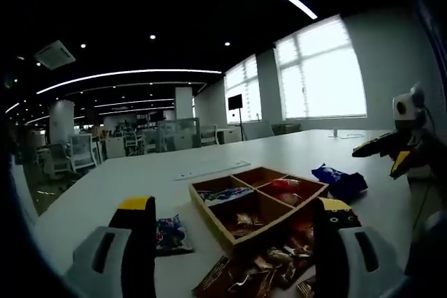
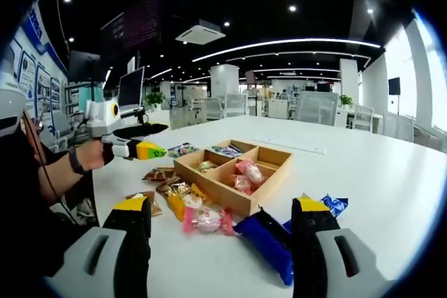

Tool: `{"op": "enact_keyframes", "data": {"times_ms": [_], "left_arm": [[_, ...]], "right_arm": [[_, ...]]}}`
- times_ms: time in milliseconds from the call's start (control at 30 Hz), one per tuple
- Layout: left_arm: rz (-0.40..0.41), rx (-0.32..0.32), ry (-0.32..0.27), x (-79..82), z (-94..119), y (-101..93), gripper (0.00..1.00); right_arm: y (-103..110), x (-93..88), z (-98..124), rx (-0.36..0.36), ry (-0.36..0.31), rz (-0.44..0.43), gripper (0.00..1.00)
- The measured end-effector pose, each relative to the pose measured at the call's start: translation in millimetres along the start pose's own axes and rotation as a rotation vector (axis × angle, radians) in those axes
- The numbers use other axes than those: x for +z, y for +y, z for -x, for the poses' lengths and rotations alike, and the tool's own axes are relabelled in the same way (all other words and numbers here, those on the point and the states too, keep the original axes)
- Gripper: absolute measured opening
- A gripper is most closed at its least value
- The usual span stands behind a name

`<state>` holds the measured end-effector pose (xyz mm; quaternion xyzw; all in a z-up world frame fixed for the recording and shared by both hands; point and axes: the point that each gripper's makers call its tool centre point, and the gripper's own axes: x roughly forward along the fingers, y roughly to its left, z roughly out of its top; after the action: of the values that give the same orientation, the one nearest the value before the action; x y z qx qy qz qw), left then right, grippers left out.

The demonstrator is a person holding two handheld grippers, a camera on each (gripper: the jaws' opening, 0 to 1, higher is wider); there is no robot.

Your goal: Pick up the scattered marshmallows, QQ candies, Oreo cookies, and mixed nuts on the table and sort them into separate containers

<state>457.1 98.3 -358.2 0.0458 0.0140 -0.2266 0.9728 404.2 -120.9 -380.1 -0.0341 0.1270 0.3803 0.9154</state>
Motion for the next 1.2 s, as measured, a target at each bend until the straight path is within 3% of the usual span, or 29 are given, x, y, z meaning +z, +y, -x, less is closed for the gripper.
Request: {"op": "enact_keyframes", "data": {"times_ms": [133, 333, 700, 1200], "left_arm": [[-0.001, 0.005, 0.004, 0.3, 10.8, 2.4, 0.97], [-0.029, 0.018, 0.039, -11.5, 22.3, 4.6, 0.97], [0.013, 0.006, 0.073, -26.7, 45.2, 4.9, 0.97], [0.005, 0.026, 0.098, -27.9, 66.5, 16.2, 0.97]], "right_arm": [[0.0, -0.8, 0.9, 0.001, -0.001, -0.001, 0.78], [-1.2, -1.0, 2.0, -0.002, -0.002, -0.004, 0.78], [0.0, -1.3, 1.3, -0.001, -0.002, -0.005, 0.78], [1.9, -0.6, 0.8, 0.005, 0.000, -0.001, 0.78]]}}
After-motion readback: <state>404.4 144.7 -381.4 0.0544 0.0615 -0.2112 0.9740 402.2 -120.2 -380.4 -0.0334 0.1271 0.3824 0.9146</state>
